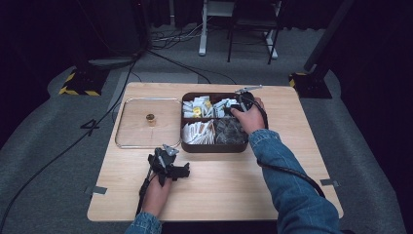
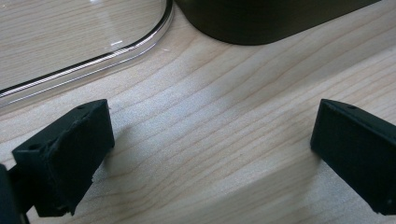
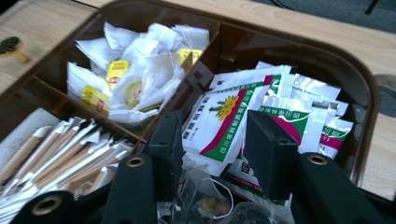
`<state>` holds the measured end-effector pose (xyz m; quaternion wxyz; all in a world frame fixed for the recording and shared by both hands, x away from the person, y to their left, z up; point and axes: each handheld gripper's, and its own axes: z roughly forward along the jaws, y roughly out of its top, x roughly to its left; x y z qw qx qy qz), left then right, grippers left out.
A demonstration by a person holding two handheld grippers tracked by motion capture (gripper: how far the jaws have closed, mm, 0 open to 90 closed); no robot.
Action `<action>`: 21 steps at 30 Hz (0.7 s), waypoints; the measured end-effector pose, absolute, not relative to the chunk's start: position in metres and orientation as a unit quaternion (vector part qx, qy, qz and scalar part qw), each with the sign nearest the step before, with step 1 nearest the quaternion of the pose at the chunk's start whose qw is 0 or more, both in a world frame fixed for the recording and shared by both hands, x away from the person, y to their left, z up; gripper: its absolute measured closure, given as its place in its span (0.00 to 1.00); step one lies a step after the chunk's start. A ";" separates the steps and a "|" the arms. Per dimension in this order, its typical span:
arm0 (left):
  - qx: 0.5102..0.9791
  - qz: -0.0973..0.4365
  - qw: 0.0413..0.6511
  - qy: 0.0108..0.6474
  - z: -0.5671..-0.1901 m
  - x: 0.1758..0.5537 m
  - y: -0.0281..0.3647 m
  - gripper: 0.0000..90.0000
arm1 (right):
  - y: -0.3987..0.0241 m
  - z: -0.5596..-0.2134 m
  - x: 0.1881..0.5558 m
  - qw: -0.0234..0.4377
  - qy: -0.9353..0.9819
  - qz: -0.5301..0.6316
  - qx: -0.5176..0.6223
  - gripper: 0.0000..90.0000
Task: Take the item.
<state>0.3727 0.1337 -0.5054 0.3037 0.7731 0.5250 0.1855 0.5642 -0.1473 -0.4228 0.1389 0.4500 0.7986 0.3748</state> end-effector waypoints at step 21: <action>0.774 0.188 0.302 0.523 -0.505 0.373 0.134 0.00 | -0.126 -0.427 0.573 0.143 0.796 0.372 0.455 0.70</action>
